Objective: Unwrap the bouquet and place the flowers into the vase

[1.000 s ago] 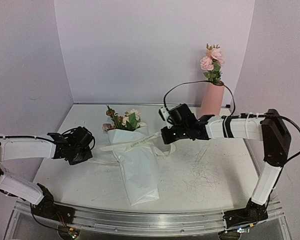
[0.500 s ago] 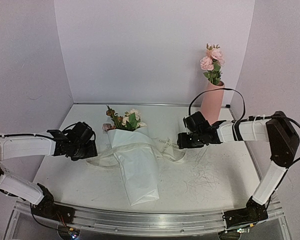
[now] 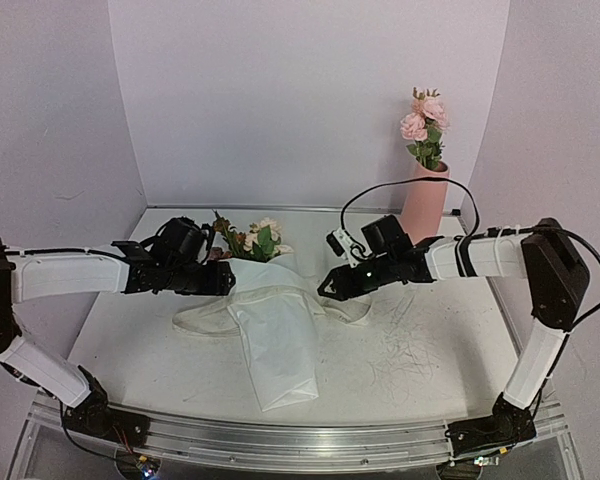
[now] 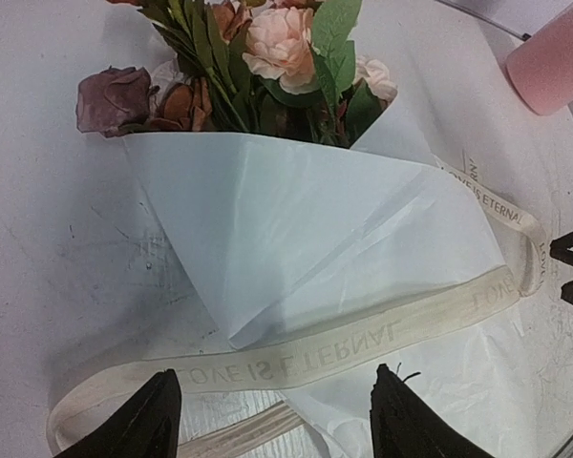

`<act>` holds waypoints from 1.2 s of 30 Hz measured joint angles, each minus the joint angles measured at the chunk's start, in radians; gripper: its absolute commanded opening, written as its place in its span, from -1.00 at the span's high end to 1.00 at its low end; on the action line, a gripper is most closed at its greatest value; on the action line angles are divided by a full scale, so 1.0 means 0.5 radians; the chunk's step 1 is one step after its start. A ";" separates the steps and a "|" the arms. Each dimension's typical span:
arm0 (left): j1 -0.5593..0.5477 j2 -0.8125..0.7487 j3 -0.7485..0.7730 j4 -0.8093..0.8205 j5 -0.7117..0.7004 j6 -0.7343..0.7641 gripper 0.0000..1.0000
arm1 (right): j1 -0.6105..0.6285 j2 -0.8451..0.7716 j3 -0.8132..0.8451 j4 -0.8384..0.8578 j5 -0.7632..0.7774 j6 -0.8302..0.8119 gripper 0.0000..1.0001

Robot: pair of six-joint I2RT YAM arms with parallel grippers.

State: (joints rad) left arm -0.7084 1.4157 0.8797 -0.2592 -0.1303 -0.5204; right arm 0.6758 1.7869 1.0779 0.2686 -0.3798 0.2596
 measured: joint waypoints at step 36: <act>0.022 0.539 0.118 0.226 0.043 -0.053 -0.30 | 0.007 0.429 0.162 0.137 -0.224 -0.218 1.00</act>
State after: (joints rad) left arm -0.6971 1.6853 0.9389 -0.1461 -0.1090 -0.5467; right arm 0.6792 2.0012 1.1591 0.3370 -0.4920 0.1509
